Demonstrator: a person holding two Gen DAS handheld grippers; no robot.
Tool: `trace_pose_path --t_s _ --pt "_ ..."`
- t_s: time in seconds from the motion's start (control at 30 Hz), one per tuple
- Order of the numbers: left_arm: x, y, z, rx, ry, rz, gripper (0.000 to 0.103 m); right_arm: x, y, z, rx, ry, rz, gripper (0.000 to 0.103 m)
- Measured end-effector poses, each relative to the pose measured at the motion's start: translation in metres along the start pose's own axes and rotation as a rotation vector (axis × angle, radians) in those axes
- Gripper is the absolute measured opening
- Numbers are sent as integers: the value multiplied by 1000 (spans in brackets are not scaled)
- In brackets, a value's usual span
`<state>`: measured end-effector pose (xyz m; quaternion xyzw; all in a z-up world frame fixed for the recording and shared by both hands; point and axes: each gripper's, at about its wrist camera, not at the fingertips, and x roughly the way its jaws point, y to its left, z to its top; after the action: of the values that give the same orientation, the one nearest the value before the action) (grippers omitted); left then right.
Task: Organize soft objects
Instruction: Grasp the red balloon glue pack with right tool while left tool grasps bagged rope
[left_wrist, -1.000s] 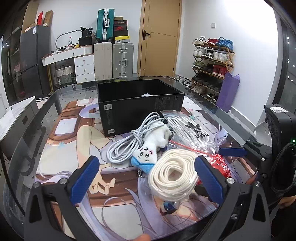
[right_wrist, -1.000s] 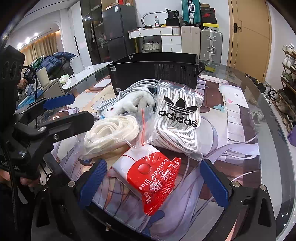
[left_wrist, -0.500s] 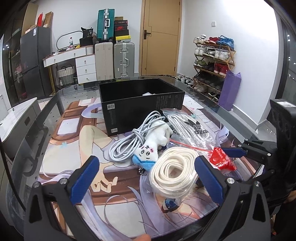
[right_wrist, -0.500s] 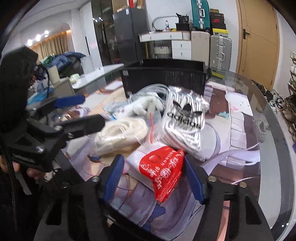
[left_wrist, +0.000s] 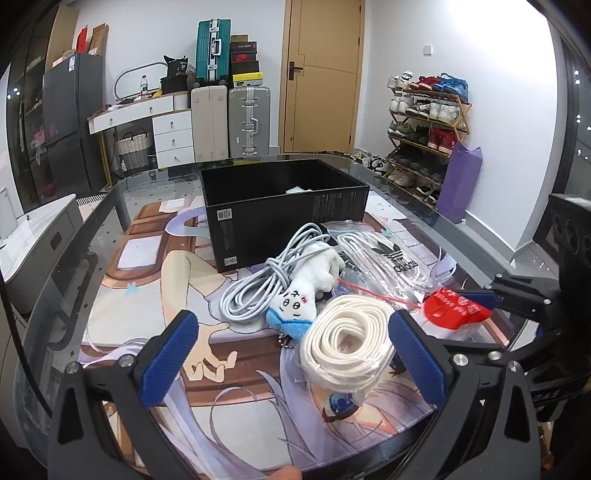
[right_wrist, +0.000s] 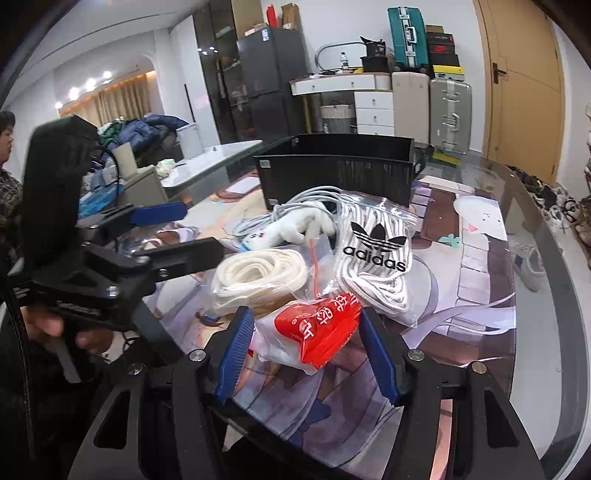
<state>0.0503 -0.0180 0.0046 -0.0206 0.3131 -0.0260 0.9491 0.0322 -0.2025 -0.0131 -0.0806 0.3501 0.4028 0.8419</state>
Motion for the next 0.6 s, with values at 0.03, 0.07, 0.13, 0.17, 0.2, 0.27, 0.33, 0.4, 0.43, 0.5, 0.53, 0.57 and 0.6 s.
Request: trace_pose_path --t_s 0.03,0.07,0.13,0.17,0.2,0.27,0.33,0.4,0.43,0.5,0.53,0.57,0.6 --pt "0 -1 0 3 0 3 103 -3 -1 0 -1 -6 11 60" --pt "0 -1 -1 5 2 3 103 -5 -2 -1 1 -11 18 60" --pt "1 -1 -1 2 5 -1 103 -11 -7 0 18 -32 27 59" --pt "2 -1 -1 -1 10 -2 103 -14 -8 1 24 -40 26 42" --pt "2 -1 -2 -2 12 -4 103 -17 -11 3 37 -51 27 40" --pt "3 -1 -3 -4 16 -6 103 -22 -15 5 60 -78 27 39" --pt "5 -1 -4 -6 22 -7 103 -20 -14 5 36 -53 2 39" --pt "6 -3 -5 -2 24 -11 103 -15 -12 3 19 -13 -18 40" --pt "6 -4 -5 1 23 -11 103 -12 -12 1 18 6 -14 40" --pt "5 -5 -5 4 20 -12 103 -12 -8 -1 -9 18 -15 50" --pt "6 -5 -5 5 23 -12 103 -14 -7 -2 -15 15 -7 65" --pt "6 -5 -5 5 22 -9 103 -15 -6 -3 -20 22 6 72" --pt "5 -4 -5 3 21 -10 103 -15 -5 -5 -27 25 6 80"
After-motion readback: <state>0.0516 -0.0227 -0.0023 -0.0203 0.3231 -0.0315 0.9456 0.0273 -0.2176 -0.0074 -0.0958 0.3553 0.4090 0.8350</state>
